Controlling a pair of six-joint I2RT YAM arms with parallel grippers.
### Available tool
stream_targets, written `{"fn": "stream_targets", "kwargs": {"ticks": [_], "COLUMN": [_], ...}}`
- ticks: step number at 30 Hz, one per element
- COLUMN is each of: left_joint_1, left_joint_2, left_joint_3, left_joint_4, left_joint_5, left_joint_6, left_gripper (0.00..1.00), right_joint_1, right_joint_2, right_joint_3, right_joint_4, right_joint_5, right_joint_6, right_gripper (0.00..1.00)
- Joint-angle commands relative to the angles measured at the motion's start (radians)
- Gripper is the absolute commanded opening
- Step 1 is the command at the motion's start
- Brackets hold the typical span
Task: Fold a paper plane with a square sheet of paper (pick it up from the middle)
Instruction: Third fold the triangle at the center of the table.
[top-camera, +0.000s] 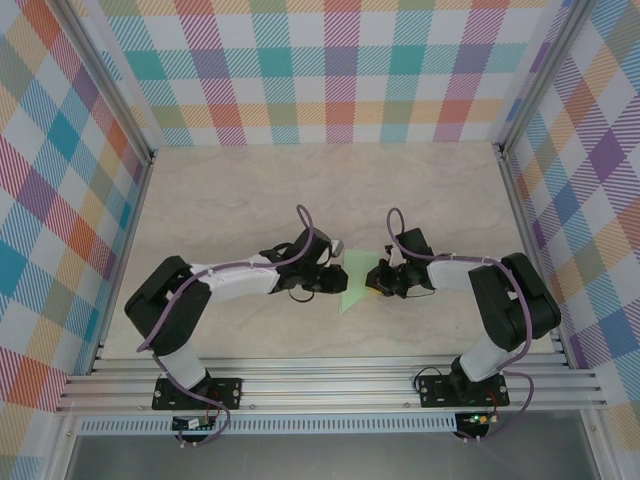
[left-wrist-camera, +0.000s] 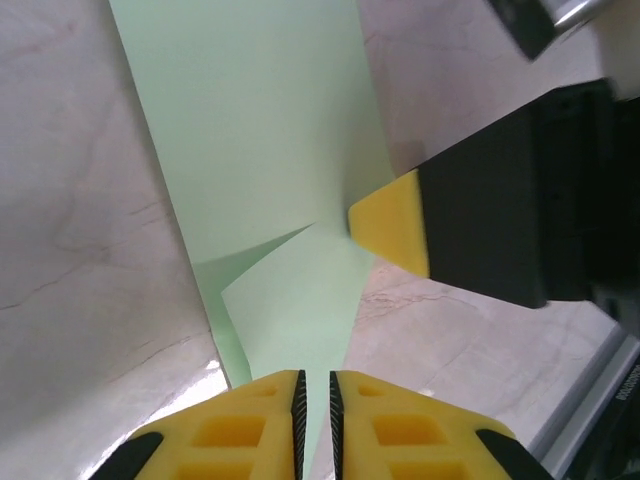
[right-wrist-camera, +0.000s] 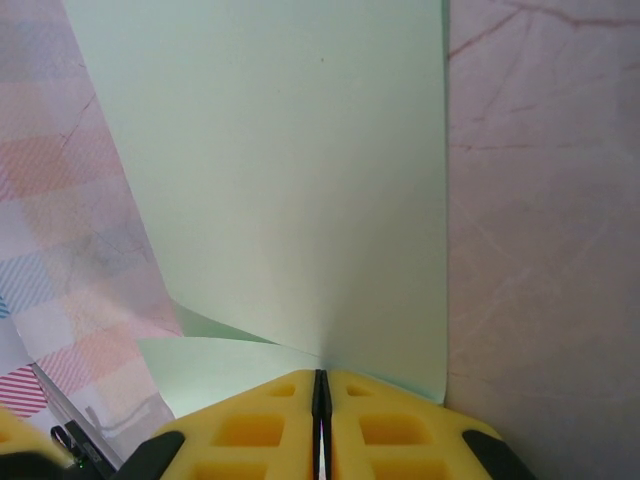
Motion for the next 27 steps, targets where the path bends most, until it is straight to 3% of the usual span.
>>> {"fn": "stream_targets", "kwargs": {"ticks": [1,10,17,27], "left_joint_1": [-0.016,-0.020,-0.024,-0.027], "left_joint_2": [0.070,0.144,0.155,0.154], "left_joint_3": [0.031,0.020,0.002,0.017], "left_joint_4": [0.023,-0.032,-0.056,-0.084], "left_joint_5": [0.021,-0.067,-0.073,-0.089], "left_joint_6": [-0.032,-0.027,-0.009,0.003], "left_gripper": [0.16,0.10,0.09,0.09], "right_joint_1": [-0.003,-0.010,-0.027,-0.026], "right_joint_2": [0.009,-0.025,-0.125,-0.023], "right_joint_3": [0.020,0.035,0.051,0.047], "right_joint_4": [-0.035,-0.065,-0.095,-0.042], "right_joint_5": [-0.001,-0.004,-0.007,-0.074], "right_joint_6": [-0.019,-0.032,-0.028,-0.017], "right_gripper": [0.11,0.13,0.15,0.12]}}
